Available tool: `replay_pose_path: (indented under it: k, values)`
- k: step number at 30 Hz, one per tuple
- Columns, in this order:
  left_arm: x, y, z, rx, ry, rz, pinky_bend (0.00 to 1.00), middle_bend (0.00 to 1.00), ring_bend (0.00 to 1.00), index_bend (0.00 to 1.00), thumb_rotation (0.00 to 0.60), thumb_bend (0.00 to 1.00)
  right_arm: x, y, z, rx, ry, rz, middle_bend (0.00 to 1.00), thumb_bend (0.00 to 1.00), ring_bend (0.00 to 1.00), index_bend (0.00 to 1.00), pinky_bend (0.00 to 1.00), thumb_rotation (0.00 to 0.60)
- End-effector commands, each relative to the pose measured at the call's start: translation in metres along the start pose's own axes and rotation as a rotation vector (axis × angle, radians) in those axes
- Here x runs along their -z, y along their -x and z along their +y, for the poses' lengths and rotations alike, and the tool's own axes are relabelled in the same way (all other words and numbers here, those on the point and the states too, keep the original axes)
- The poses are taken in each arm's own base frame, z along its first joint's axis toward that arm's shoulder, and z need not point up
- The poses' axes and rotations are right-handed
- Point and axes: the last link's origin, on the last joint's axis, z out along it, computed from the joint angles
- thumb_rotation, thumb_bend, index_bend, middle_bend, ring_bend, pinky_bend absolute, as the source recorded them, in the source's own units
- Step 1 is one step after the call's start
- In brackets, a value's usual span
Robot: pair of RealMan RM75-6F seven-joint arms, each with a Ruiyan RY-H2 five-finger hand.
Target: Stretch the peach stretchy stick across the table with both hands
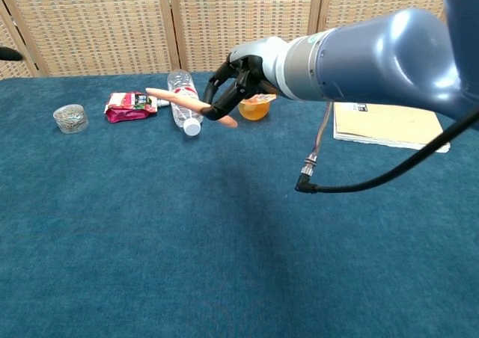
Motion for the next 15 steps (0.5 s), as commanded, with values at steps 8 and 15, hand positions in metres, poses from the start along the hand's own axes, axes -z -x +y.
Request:
replay_pose_path:
  k: [8, 15]
  values:
    - [-0.039, 0.029, 0.052, 0.071, 0.134, 0.014, 0.00, 0.00, 0.00, 0.35, 0.600, 0.01, -0.006, 0.005, 0.000, -0.011, 0.011, -0.014, 0.06, 0.60, 0.00, 0.66, 0.00, 0.600]
    - [-0.045, 0.043, 0.069, 0.095, 0.171, 0.007, 0.00, 0.00, 0.00, 0.38, 0.600, 0.03, -0.008, 0.002, 0.005, -0.007, 0.019, -0.009, 0.06, 0.60, 0.00, 0.66, 0.00, 0.600]
